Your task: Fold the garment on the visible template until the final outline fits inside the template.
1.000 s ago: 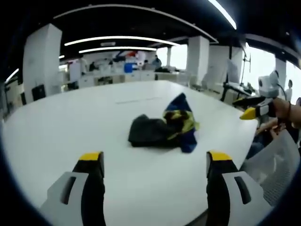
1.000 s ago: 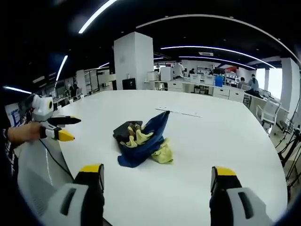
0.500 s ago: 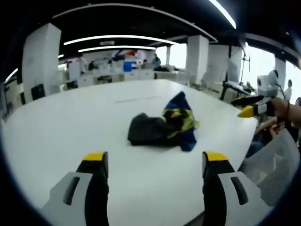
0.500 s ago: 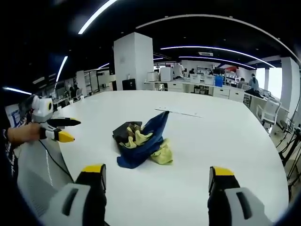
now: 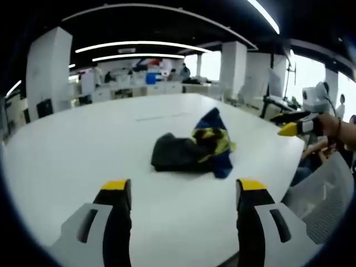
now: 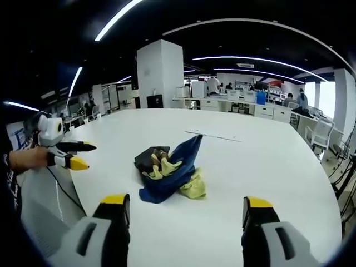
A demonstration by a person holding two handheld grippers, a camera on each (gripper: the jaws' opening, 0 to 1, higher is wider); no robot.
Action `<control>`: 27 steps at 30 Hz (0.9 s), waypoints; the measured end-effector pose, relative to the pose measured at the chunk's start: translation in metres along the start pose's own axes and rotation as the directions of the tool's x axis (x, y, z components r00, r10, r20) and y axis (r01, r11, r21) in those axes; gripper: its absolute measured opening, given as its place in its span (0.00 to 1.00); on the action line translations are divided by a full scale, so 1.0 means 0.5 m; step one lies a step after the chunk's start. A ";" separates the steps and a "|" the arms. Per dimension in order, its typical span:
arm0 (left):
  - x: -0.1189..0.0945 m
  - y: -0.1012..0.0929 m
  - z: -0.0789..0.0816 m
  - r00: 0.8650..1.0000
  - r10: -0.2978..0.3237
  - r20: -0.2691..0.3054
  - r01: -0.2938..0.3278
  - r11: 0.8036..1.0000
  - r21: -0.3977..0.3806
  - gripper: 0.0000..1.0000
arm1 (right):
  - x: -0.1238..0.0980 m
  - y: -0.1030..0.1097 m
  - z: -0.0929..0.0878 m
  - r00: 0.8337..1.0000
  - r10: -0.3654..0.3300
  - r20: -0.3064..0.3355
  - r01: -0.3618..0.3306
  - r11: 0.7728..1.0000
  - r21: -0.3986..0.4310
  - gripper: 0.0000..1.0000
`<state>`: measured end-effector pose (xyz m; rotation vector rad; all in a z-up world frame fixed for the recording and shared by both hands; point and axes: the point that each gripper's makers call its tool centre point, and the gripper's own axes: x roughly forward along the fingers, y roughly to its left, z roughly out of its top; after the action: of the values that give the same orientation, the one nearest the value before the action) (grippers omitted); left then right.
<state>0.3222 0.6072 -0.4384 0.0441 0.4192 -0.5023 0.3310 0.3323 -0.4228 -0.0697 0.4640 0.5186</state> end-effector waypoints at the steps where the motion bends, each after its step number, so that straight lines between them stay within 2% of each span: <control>1: 0.000 0.000 0.000 1.000 0.000 0.001 0.000 1.000 0.000 0.72 | 0.001 -0.001 0.001 1.000 -0.001 0.001 0.001 1.000 -0.001 0.82; 15: 0.002 -0.002 0.005 1.000 -0.019 0.003 0.019 1.000 0.000 0.68 | 0.005 -0.020 0.033 0.999 0.004 0.040 -0.005 0.999 0.042 0.77; 27: 0.024 -0.005 0.037 0.999 -0.041 0.011 0.040 0.998 0.037 0.67 | 0.019 -0.034 0.055 0.999 0.020 0.033 -0.020 1.000 -0.005 0.76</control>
<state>0.3376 0.5969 -0.4260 0.0687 0.4004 -0.5501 0.3578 0.3270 -0.4032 -0.0609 0.4311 0.5398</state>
